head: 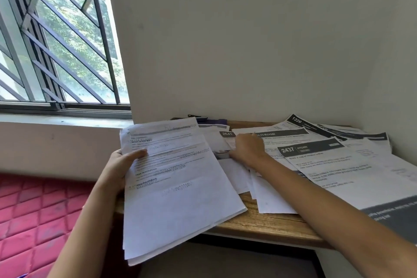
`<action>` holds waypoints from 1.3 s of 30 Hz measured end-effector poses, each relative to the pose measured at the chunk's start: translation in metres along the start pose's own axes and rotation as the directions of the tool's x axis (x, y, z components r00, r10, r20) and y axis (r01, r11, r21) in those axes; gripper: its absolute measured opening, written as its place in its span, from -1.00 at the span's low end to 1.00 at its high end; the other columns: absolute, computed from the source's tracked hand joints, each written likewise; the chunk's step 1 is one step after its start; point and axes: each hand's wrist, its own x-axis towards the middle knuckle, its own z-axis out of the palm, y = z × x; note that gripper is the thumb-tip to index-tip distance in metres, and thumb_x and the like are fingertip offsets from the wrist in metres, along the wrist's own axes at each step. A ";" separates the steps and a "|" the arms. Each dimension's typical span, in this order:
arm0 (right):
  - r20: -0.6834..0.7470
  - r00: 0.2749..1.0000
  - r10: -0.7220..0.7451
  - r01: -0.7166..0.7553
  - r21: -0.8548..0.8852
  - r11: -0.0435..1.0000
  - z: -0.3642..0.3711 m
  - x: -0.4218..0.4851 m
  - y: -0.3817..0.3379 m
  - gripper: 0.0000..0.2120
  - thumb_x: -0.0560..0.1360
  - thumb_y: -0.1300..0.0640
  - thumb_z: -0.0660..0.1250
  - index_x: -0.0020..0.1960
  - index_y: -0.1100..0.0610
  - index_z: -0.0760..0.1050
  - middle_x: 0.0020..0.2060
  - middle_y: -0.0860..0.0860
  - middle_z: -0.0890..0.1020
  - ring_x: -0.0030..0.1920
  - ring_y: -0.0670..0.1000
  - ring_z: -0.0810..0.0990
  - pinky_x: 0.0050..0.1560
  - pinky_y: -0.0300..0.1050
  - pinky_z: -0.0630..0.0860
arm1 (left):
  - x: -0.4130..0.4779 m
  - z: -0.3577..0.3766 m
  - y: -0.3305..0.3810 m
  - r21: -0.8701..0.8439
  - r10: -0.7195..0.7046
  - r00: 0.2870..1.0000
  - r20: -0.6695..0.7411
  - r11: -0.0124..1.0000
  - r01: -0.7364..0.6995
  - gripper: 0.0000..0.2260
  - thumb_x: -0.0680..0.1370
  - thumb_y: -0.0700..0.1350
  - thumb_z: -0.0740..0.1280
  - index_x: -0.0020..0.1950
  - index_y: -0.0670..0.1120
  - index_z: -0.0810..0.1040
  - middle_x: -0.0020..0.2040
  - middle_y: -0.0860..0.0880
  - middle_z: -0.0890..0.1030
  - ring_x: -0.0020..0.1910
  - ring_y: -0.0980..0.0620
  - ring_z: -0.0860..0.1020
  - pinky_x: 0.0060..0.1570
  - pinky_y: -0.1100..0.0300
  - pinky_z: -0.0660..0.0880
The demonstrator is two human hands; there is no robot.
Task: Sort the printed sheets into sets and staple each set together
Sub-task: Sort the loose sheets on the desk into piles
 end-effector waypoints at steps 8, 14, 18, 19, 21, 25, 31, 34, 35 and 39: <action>-0.052 0.996 0.068 -0.070 -0.043 0.997 -0.004 0.007 -0.007 -0.77 0.46 0.21 0.33 0.11 0.16 0.50 0.09 0.11 0.59 0.10 0.16 0.57 -0.06 -0.07 0.38 | -0.003 -0.003 -0.008 0.042 0.126 0.992 -0.013 0.991 -0.126 -0.88 0.49 -0.37 0.37 -0.06 -0.17 0.58 -0.13 -0.14 0.65 -0.34 0.01 0.67 -0.39 0.19 0.61; -0.003 0.981 0.193 -0.187 0.231 0.955 -0.009 0.010 -0.008 -0.85 0.32 0.20 0.37 -0.10 0.14 0.58 -0.12 0.06 0.64 -0.08 0.14 0.60 -0.19 -0.15 0.43 | 0.003 -0.005 -0.013 0.063 0.145 0.989 -0.026 0.988 -0.143 -0.87 0.49 -0.37 0.38 -0.07 -0.16 0.59 -0.16 -0.12 0.67 -0.32 -0.01 0.67 -0.27 0.10 0.65; 0.098 0.968 0.233 -0.246 0.578 0.778 -0.016 0.011 -0.005 -0.73 0.26 0.26 0.41 -0.50 0.12 0.36 -0.55 -0.04 0.39 -0.46 0.00 0.35 -0.44 -0.22 0.19 | 0.004 -0.005 -0.014 0.072 0.153 0.988 -0.016 0.986 -0.152 -0.88 0.49 -0.36 0.37 -0.08 -0.16 0.60 -0.22 -0.08 0.69 -0.32 -0.01 0.67 -0.29 0.12 0.64; 0.114 0.965 0.235 -0.251 0.654 0.714 -0.019 0.012 -0.004 -0.73 0.27 0.28 0.41 -0.52 0.13 0.40 -0.58 -0.03 0.40 -0.47 0.00 0.35 -0.42 -0.22 0.23 | 0.004 -0.005 -0.013 0.071 0.154 0.988 -0.016 0.986 -0.152 -0.88 0.49 -0.36 0.37 -0.08 -0.16 0.59 -0.25 -0.06 0.69 -0.33 0.00 0.67 -0.31 0.14 0.64; 0.106 0.959 0.262 -0.256 0.719 0.646 -0.024 0.014 -0.001 -0.94 0.29 0.29 0.42 -0.34 0.29 0.59 -0.47 0.09 0.53 -0.43 0.01 0.43 -0.37 -0.22 0.31 | 0.004 -0.005 -0.013 0.066 0.153 0.988 -0.015 0.986 -0.152 -0.88 0.49 -0.36 0.37 -0.08 -0.16 0.59 -0.24 -0.07 0.69 -0.34 0.01 0.67 -0.32 0.14 0.64; -0.070 0.972 0.226 -0.160 0.510 0.845 -0.028 0.016 0.015 -0.86 0.33 0.25 0.38 -0.15 0.29 0.62 -0.28 0.15 0.64 -0.23 0.11 0.60 -0.27 -0.17 0.37 | 0.004 -0.005 -0.014 0.065 0.152 0.988 -0.008 0.986 -0.151 -0.88 0.49 -0.36 0.38 -0.07 -0.16 0.59 -0.21 -0.08 0.69 -0.32 0.00 0.67 -0.34 0.16 0.63; -0.093 0.995 -0.038 0.061 0.265 0.962 -0.030 0.012 0.031 -0.78 0.43 0.37 0.25 -0.05 0.11 0.53 -0.17 0.07 0.57 -0.22 0.06 0.51 -0.35 -0.17 0.31 | 0.005 -0.007 -0.015 0.067 0.147 0.989 0.001 0.987 -0.146 -0.89 0.49 -0.34 0.39 -0.05 -0.15 0.59 -0.23 -0.06 0.70 -0.31 0.00 0.68 -0.37 0.17 0.61; 0.060 0.991 -0.118 0.095 0.296 0.950 -0.029 0.008 0.027 -0.76 0.47 0.33 0.23 -0.05 0.20 0.67 -0.04 0.08 0.66 -0.17 -0.04 0.52 -0.26 -0.28 0.33 | 0.004 -0.004 -0.014 0.055 0.150 0.989 -0.002 0.987 -0.149 -0.89 0.50 -0.35 0.37 -0.07 -0.16 0.58 -0.23 -0.07 0.69 -0.35 0.03 0.67 -0.41 0.20 0.60; 0.095 0.986 -0.139 0.108 0.280 0.954 -0.026 0.007 0.025 -0.76 0.49 0.29 0.24 -0.01 0.21 0.68 0.00 0.08 0.67 -0.11 -0.02 0.55 -0.20 -0.29 0.35 | 0.003 -0.004 -0.014 0.052 0.151 0.989 -0.006 0.987 -0.151 -0.88 0.50 -0.36 0.37 -0.07 -0.16 0.57 -0.21 -0.09 0.67 -0.36 0.04 0.67 -0.42 0.21 0.59; 0.178 0.977 -0.119 0.078 0.221 0.972 -0.016 0.002 0.015 -0.70 0.45 0.04 0.36 0.14 0.12 0.61 0.11 0.12 0.61 0.02 0.06 0.56 -0.03 -0.15 0.48 | 0.003 -0.004 -0.014 0.047 0.151 0.989 -0.002 0.987 -0.151 -0.88 0.50 -0.36 0.36 -0.07 -0.16 0.56 -0.28 -0.04 0.69 -0.38 0.05 0.66 -0.45 0.23 0.58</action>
